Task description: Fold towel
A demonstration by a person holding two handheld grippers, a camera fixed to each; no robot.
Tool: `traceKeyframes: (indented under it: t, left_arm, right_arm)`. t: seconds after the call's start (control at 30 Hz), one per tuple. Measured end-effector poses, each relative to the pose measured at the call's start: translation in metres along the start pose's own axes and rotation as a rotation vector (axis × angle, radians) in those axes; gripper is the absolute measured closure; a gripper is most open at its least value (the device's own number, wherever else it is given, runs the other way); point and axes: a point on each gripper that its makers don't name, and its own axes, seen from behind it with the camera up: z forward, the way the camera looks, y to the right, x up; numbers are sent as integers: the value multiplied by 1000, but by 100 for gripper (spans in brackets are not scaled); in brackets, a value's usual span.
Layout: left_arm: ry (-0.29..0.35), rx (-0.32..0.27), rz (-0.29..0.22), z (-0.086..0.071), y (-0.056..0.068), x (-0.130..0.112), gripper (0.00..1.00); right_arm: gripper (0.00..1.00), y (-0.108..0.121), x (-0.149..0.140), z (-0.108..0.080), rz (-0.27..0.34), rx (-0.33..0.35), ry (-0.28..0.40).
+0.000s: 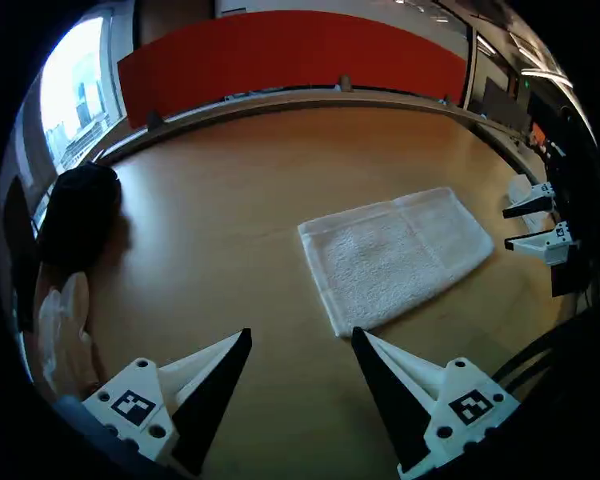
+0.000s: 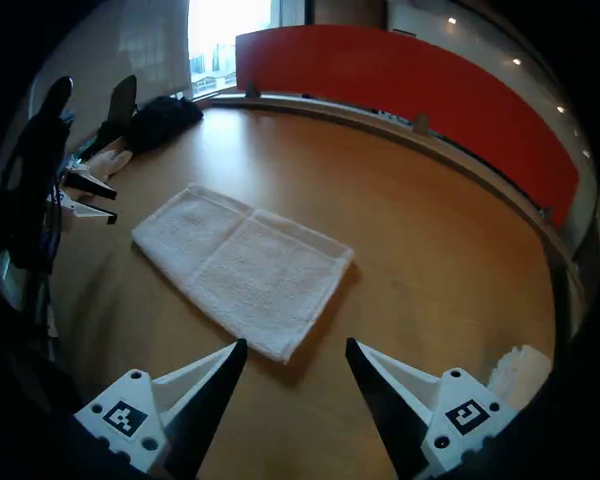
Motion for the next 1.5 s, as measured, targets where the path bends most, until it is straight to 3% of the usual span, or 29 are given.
traceKeyframes:
  t: [0.3, 0.67, 0.97, 1.23, 1.5]
  left_arm:
    - [32, 39, -83, -19, -11, -13, 7]
    - [61, 75, -122, -35, -20, -24, 7]
    - [61, 93, -140, -45, -24, -36, 7]
    - [54, 104, -162, -54, -27, -44, 7]
    - [53, 109, -188, -61, -27, -50, 7]
  right_arm:
    - [5, -8, 2, 7, -47, 39, -15]
    - [8, -16, -2, 11, -96, 84, -41]
    - [24, -12, -15, 18, -145, 91, -83]
    - [50, -10, -23, 23, -144, 115, -118]
    - [61, -9, -28, 26, -148, 134, -135]
